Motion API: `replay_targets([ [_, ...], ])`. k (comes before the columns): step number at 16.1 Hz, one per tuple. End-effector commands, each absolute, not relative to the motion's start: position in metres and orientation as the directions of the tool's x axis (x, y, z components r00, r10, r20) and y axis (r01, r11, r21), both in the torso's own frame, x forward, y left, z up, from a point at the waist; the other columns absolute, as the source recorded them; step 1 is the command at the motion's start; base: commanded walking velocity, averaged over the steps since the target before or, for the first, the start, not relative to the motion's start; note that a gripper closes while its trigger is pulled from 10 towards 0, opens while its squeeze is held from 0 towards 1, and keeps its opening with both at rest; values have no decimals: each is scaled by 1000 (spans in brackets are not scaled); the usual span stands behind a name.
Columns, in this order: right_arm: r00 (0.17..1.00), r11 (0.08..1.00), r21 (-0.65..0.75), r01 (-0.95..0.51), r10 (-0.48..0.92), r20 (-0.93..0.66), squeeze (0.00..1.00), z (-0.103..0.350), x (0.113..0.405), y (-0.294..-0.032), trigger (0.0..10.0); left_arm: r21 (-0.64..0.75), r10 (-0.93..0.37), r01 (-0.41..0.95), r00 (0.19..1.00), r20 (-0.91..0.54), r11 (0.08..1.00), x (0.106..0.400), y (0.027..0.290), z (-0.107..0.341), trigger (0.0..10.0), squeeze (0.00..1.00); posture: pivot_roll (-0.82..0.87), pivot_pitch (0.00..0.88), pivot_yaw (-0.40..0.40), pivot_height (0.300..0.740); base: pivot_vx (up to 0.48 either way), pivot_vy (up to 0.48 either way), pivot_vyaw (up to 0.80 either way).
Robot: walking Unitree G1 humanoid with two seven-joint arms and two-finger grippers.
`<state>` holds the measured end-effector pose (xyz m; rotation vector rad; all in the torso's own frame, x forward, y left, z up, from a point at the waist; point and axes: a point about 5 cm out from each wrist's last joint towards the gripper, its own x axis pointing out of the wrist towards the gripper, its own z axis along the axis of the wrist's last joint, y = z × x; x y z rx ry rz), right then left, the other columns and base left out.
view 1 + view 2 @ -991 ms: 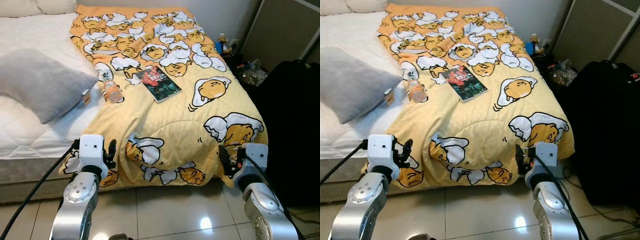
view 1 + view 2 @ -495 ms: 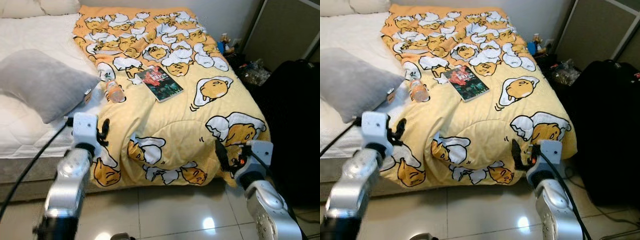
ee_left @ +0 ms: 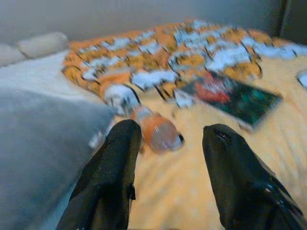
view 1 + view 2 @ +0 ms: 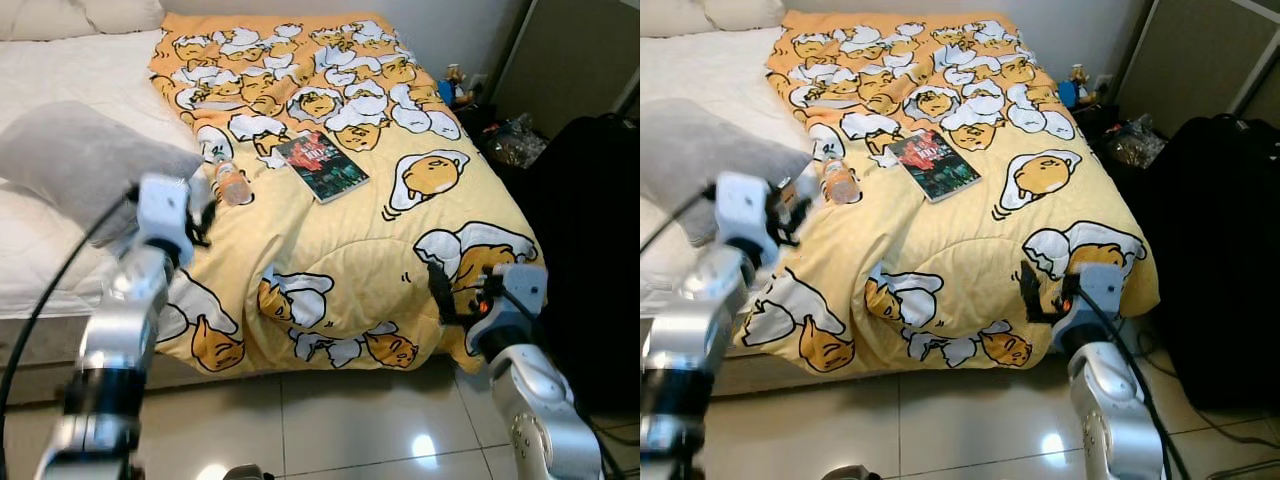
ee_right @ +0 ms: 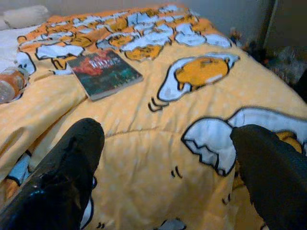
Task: Clean up the room
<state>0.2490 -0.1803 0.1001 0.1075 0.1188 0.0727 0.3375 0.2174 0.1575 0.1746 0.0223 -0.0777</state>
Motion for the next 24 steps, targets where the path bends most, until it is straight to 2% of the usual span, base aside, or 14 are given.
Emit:
replay_targets([
  [1, 988, 991, 100, -86, 98, -120, 1000, 98, 251, -178, 10000, 164, -77, 76, 997, -4, 984, 339, 223, 159, 10000, 427, 60, 14, 16, 740, 0, 0, 0],
  [2, 987, 991, 98, -92, 104, -122, 1000, 98, 252, -178, 10000, 155, -88, 89, 996, -13, 984, 341, 223, 159, 10000, 886, 60, 9, 14, 740, 0, 0, 0],
  [6, 984, 991, 63, -118, 125, -125, 1000, 98, 254, -177, 10000, 17, -180, 184, 975, -132, 983, 338, 218, 143, 10000, 761, 53, 4, 25, 740, 0, 0, 0],
  [7, 984, 991, 50, -121, 127, -126, 1000, 97, 252, -176, 10000, -33, -197, 194, 974, -109, 980, 331, 216, 141, 10000, 635, 50, 3, 31, 740, 0, 0, 0],
  [8, 983, 990, 53, -130, 135, -127, 396, 96, 249, -174, 10000, -5, -158, 158, 987, -23, 987, 319, 218, 145, 10000, 890, 45, 2, 41, 740, 0, 0, 0],
  [9, 982, 990, 55, -130, 137, -128, 20, 95, 247, -174, 10000, 4, -142, 142, 990, 9, 990, 313, 218, 146, 10000, 1000, 44, 1, 43, 740, 0, 0, 0],
  [11, 983, 990, 76, -120, 129, -133, 0, 92, 242, -171, 10000, 9, -71, 70, 994, 77, 997, 289, 218, 144, 10000, 1000, 40, 2, 59, 740, 0, 0, 0],
  [15, 988, 995, 70, -76, 85, -132, 0, 89, 235, -169, 10000, -58, -43, 39, 996, -76, 998, 253, 208, 113, 10000, 1000, 45, 23, 57, 740, 0, 0, 0],
  [18, 975, 996, 63, -68, 79, -207, 0, 84, 229, -161, 10000, -44, 86, -88, 996, -38, 995, 240, 216, 116, 10000, 980, 51, 52, 35, 740, 0, 0, 0],
  [20, 977, 990, 51, -135, 142, -157, 0, 91, 230, -154, 10000, 1, 17, -17, 993, -114, 1000, 229, 211, 117, 10000, 933, 90, 76, 0, 740, 0, 0, 0],
  [21, 972, 986, 49, -160, 166, -166, 0, 89, 233, -152, 10000, 28, 13, -10, 993, -116, 1000, 227, 210, 117, 10000, 604, 93, 71, -9, 740, 0, 0, 800],
  [22, 969, 984, 47, -169, 175, -172, 0, 88, 236, -153, 10000, 41, 17, -13, 994, -108, 999, 227, 206, 118, 10000, 604, 98, 59, -18, 740, 0, 0, 800],
  [23, 972, 984, 82, -155, 167, -167, 0, 90, 238, -154, 10000, 54, 11, -5, 995, -103, 999, 228, 205, 119, 10000, 349, 100, 57, -21, 740, 0, 0, 800],
  [24, 977, 987, 96, -126, 140, -158, 0, 93, 247, -158, 10000, 64, 1, 5, 996, -94, 998, 232, 200, 121, 10000, 325, 90, 55, -23, 740, 255, 0, 444],
])
